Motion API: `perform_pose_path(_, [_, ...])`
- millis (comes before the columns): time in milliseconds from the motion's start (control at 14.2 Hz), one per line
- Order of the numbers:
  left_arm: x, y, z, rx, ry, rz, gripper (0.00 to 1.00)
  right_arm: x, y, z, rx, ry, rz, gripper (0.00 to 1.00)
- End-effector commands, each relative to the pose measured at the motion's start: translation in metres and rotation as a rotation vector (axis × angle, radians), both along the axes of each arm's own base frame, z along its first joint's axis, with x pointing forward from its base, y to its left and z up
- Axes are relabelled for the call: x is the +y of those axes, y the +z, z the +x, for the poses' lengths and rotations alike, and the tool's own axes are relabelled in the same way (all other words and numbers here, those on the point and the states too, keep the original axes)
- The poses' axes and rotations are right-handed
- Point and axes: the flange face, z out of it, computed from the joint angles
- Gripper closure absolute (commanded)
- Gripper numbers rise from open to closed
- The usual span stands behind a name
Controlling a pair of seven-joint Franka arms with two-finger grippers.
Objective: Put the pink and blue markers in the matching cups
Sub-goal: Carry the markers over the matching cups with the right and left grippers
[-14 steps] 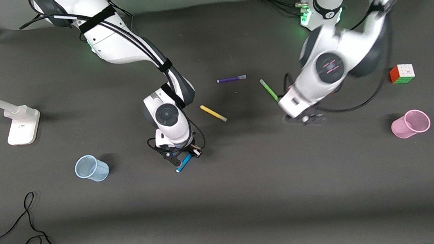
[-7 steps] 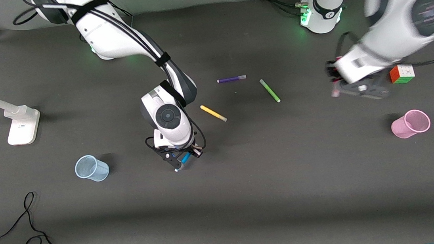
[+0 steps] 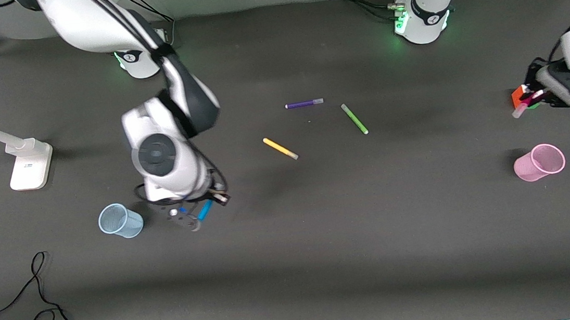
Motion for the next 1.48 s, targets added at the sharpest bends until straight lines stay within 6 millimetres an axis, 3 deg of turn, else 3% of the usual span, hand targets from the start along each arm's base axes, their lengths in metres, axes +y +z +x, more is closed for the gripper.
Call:
perform_pose_path(0, [0.044,-0.027,-0.004,-0.103,-0.133,-0.108,1.00,-0.051,0.037,0.003,0.030,0.145,0.031,0.87])
perform_pose_path(212, [0.108,-0.068,-0.002,-0.301,-0.278,-0.209,1.00,-0.125,0.061,0.013,0.055,0.305,0.058,0.86])
perform_pose_path(353, [0.151,-0.111,-0.008,-0.361,-0.279,-0.302,1.00,-0.178,0.072,0.017,0.077,0.415,0.080,0.86])
perform_pose_path(495, [0.175,-0.145,-0.011,-0.434,-0.328,-0.360,1.00,-0.222,0.075,0.019,0.093,0.496,0.089,0.86])
perform_pose_path(707, [0.189,-0.183,-0.013,-0.514,-0.362,-0.425,1.00,-0.283,0.077,0.019,0.115,0.629,0.096,0.86])
perform_pose_path(918, [0.197,-0.198,-0.001,-0.574,-0.403,-0.452,1.00,-0.314,0.074,0.011,0.169,0.697,0.119,0.86])
perform_pose_path(1201, [0.213,-0.225,0.005,-0.584,-0.398,-0.472,1.00,-0.316,0.054,0.007,0.249,0.684,0.156,0.86])
perform_pose_path(1413, [0.215,-0.231,0.009,-0.584,-0.397,-0.476,1.00,-0.320,0.034,0.006,0.318,0.668,0.186,0.86])
